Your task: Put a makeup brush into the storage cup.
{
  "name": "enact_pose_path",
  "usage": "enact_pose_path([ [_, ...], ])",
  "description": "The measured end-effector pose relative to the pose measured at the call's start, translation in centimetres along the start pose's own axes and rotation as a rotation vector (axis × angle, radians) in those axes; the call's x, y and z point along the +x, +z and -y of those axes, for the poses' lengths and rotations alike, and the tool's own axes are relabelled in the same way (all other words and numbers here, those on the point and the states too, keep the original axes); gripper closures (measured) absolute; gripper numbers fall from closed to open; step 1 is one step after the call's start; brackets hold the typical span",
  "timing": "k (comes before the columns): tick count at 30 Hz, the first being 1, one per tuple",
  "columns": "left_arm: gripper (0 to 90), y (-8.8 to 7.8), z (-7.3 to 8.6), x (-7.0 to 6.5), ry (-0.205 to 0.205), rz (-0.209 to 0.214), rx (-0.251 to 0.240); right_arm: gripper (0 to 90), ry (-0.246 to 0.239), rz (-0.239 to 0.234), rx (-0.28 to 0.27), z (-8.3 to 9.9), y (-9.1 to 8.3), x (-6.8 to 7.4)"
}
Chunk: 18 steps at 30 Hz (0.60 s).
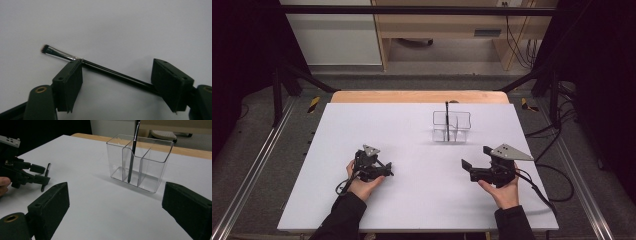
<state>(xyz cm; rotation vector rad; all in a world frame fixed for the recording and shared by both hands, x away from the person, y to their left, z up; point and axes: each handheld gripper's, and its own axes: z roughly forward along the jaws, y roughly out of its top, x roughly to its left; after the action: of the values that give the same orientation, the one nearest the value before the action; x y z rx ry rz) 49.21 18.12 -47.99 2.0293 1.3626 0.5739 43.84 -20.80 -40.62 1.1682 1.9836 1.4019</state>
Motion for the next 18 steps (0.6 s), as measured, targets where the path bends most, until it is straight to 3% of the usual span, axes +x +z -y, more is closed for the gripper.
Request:
enact_pose_path([
  [10, 36.1, -0.5, 0.1, 0.1, 0.008, 0.003, 0.021, 7.8, -0.001, 0.001, 0.004, 0.0, 0.0, 0.0],
  [18, 44.3, -1.2, 0.5, 0.5, 0.023, 0.028, 0.032, 7.8, -0.005, -0.001, 0.002, 0.1, -0.1, 0.1],
])
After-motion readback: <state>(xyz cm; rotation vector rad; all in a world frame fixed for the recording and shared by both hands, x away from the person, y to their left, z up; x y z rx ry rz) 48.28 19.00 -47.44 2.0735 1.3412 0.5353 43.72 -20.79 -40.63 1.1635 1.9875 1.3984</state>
